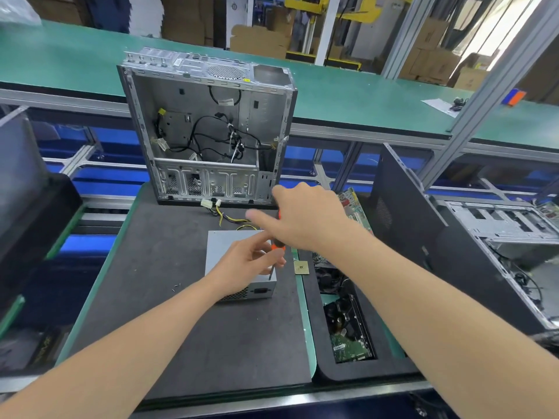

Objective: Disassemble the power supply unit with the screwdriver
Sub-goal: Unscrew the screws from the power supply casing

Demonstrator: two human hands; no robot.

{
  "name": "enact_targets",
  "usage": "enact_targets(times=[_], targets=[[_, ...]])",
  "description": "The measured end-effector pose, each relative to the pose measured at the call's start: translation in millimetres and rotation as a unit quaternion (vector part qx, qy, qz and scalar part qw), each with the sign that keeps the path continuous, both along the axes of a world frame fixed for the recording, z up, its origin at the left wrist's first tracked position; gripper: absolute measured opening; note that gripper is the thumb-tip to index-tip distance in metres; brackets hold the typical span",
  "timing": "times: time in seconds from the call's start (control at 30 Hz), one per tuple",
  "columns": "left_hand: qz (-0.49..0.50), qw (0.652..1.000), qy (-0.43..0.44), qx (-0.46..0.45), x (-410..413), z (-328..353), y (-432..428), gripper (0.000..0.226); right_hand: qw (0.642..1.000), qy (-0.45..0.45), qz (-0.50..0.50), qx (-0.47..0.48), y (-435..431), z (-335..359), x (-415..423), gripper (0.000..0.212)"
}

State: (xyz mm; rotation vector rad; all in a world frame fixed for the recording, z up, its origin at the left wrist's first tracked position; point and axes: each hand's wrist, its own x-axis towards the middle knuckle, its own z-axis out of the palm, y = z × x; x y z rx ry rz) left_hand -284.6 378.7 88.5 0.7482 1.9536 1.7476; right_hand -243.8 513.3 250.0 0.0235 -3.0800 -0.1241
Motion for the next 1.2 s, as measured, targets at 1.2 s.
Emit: enact_targets(times=[1.2], targets=[[-0.017, 1.000, 0.021, -0.014, 4, -1, -3, 0.034, 0.984, -0.078, -0.129, -0.092, -11, -6, -8, 0.043]])
